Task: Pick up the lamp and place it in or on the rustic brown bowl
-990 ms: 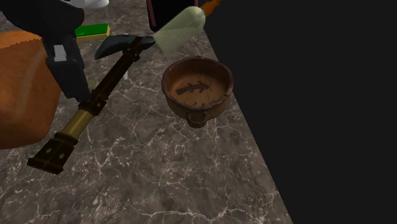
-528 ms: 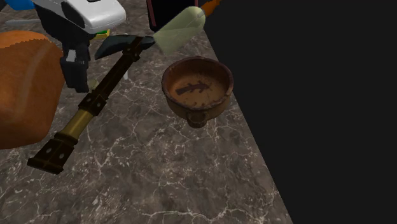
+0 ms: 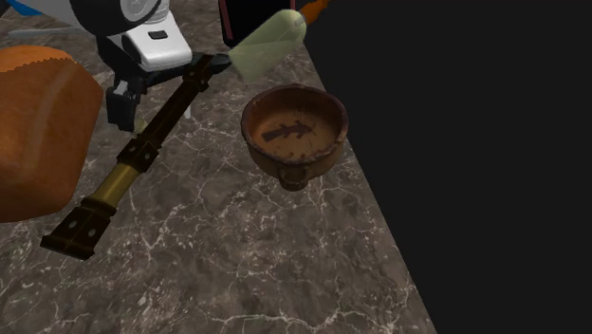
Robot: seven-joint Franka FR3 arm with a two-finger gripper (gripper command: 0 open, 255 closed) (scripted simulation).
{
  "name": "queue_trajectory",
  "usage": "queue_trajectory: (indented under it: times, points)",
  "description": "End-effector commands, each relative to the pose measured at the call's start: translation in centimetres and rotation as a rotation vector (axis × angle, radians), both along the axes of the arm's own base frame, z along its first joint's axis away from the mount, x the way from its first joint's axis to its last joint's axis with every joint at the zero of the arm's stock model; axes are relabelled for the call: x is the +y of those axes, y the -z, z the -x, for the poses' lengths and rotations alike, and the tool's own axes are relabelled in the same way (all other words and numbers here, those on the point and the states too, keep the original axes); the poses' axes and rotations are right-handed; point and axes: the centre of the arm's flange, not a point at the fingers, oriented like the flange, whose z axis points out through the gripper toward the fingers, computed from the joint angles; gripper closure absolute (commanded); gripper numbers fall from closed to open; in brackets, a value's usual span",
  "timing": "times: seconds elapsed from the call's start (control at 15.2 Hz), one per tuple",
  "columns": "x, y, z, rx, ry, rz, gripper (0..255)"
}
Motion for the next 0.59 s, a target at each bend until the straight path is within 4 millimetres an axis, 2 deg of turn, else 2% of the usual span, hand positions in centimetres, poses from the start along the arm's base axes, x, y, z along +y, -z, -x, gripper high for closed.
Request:
queue_trajectory:
  times: [0.0, 0.33, 0.53]
  points:
    - [0.5, 1.2, 0.1, 0.003, 0.006, -0.001, 0]
    - [1.5, 3.4, 0.6, 0.003, 0.006, -0.001, 0]
    - [1.5, 3.4, 0.6, 0.003, 0.006, -0.001, 0]
